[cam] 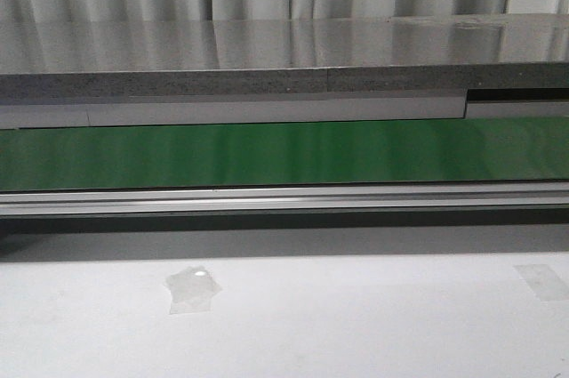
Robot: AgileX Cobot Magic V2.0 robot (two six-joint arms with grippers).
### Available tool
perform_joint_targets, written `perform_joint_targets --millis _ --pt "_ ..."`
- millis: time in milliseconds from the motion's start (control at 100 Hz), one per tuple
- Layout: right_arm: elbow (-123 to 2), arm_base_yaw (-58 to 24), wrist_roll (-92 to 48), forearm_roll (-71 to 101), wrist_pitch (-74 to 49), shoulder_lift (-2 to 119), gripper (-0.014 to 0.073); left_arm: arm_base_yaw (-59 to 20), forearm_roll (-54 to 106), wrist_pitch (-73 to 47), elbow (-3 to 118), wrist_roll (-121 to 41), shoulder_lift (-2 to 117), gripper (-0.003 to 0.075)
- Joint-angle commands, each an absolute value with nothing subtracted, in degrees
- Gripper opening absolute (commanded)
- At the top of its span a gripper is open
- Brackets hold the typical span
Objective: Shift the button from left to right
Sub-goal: 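Move the left gripper down over the blue tray toward the yellow button, then lower the open left gripper around the yellow-capped button's black body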
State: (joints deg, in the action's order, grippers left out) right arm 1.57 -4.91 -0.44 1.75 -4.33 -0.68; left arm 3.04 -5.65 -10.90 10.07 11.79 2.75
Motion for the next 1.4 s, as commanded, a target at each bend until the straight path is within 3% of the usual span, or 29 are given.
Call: perform_joint_targets --millis 0,530,830,1210,1300,1390 --pt "0.73 -5.01 -0.5 1.37 0.44 -1.66 -0.0101 2.58 -6.92 -11.96 16.72 12.44 7.12 -0.002" --pt "0.73 -5.01 -0.5 1.37 0.44 -1.66 -0.0101 2.58 -13.16 -49.3 52.15 12.44 40.05 -0.002" --pt "0.73 -5.01 -0.5 1.37 0.44 -1.66 -0.0101 2.58 -13.16 -50.73 54.65 12.06 49.13 -0.002" --pt "0.73 -5.01 -0.5 1.37 0.44 -1.66 -0.0101 2.58 -13.16 -50.09 54.65 11.94 51.36 -0.0015" --pt "0.73 -5.01 -0.5 1.37 0.44 -1.66 -0.0101 2.58 -13.16 -50.3 54.65 11.15 51.36 0.0057" --pt "0.73 -5.01 -0.5 1.37 0.44 -1.66 -0.0101 2.58 -13.06 -50.43 54.65 10.71 51.36 0.0224"
